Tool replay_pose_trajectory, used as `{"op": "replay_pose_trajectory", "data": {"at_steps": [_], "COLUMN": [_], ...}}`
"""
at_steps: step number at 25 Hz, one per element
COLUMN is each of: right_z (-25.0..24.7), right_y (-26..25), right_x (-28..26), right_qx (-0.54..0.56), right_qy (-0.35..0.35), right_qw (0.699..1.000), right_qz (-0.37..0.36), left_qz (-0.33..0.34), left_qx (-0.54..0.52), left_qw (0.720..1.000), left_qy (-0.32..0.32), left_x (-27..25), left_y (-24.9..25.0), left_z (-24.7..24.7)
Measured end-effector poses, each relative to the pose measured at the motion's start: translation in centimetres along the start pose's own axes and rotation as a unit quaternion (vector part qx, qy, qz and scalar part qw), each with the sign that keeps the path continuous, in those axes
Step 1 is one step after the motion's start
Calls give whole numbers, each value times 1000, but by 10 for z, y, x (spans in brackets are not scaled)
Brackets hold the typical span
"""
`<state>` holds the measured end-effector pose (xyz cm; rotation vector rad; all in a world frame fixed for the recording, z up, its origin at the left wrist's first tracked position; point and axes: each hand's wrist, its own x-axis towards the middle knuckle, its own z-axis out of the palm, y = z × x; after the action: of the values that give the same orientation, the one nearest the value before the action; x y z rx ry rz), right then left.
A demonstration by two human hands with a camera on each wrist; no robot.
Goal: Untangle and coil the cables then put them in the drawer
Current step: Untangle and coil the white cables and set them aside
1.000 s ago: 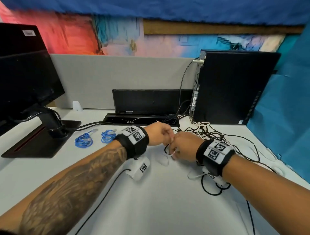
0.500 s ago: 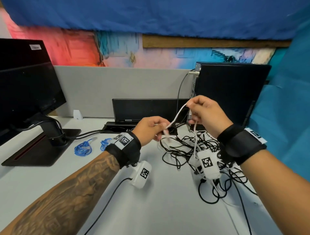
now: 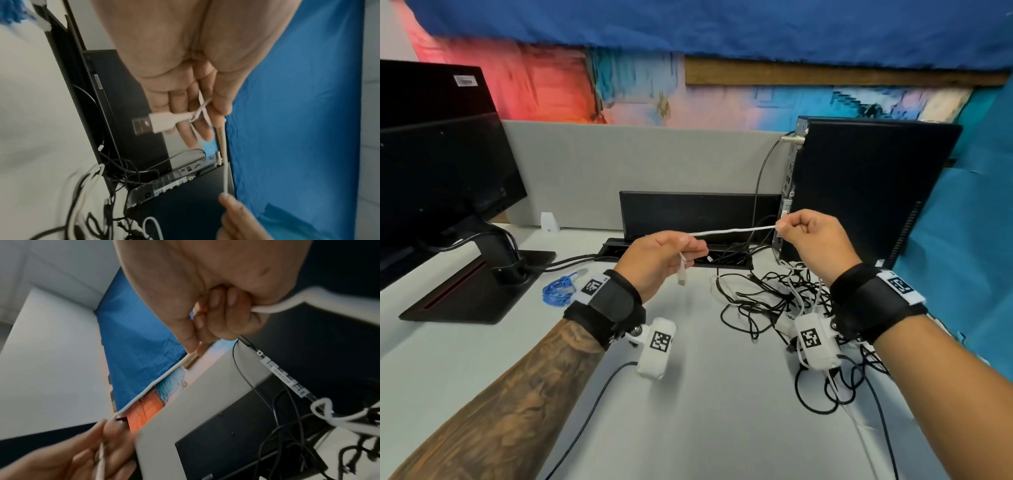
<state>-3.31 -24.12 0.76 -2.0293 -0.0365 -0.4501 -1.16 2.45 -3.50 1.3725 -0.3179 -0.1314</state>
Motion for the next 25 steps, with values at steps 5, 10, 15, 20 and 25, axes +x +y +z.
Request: {"op": "replay_pose_trajectory", "data": {"at_steps": [5,10,15,20,25], "right_z": [9,49,66,45,31], "right_y": [12,24,4,-14,-24], "right_x": [10,-17,-73,-99,-93], "right_qx": [10,-23,-63,-29,16], "right_qy": [46,-84,-217,-266,-155], "right_qw": [999,996,972,962,983], "right_qz": [8,34,-63,-59,-94], "left_qz": [-178,-66,26,60,108], "left_qx": [84,-180,-196,-168,156], "left_qw": [977,954,980,984,982], "left_qy": [-83,-233,-20,9,21], "left_x": [-16,-20,3,-4,-8], "left_y": [10,42,28,4,-8], "left_z": [6,37,28,32,39]}}
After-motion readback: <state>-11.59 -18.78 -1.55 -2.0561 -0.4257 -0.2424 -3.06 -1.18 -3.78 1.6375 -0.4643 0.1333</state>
